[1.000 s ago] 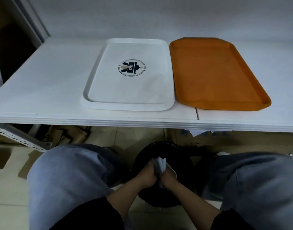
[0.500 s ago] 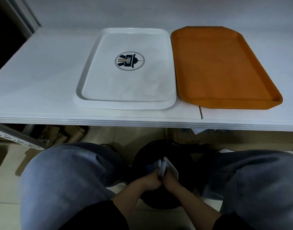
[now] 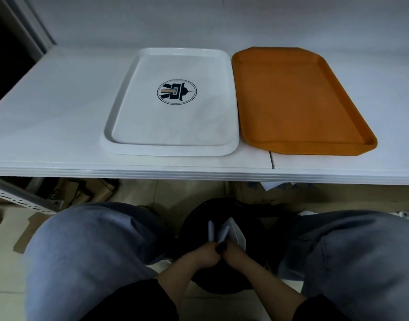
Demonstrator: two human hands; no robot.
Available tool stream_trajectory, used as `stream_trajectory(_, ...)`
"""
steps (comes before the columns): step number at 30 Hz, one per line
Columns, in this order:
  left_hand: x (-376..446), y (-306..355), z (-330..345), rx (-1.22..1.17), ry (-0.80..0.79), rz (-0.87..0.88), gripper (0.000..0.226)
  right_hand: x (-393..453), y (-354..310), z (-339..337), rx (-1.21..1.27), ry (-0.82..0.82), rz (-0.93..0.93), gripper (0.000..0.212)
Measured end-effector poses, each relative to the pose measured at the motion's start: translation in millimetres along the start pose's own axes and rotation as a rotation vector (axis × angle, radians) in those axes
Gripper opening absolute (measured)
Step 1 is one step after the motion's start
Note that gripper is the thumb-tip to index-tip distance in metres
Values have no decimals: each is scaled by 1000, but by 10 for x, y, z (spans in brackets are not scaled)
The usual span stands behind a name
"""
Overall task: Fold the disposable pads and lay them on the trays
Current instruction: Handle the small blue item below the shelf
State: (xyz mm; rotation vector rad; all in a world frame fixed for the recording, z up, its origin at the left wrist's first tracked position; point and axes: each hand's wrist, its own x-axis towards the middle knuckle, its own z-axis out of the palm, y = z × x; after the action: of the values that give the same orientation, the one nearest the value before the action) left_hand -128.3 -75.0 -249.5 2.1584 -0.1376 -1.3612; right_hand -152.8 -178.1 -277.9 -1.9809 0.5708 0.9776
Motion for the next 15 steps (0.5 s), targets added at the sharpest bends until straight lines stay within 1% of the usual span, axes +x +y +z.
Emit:
stream_trajectory(5, -124, 96, -104, -1, 47, 11, 43, -153, -95, -103, -107, -2, -30, 35)
stream_trajectory(9, -251, 182, -197, 2, 99, -6, 45, -326, -182, -267, -169, 65, -107, 35)
stream_trajectory(10, -276, 199, -220, 1, 108, 0, 43, -345, -197, -292, -174, 71, -123, 33)
stream_trajectory(13, -436, 319, -319, 24, 142, 35, 25, -452, -297, -417, -129, 85, -128, 22)
stream_trajectory(15, -506, 379, -374, 23, 193, 51, 33, -548, -357, -508, -118, 89, -131, 24)
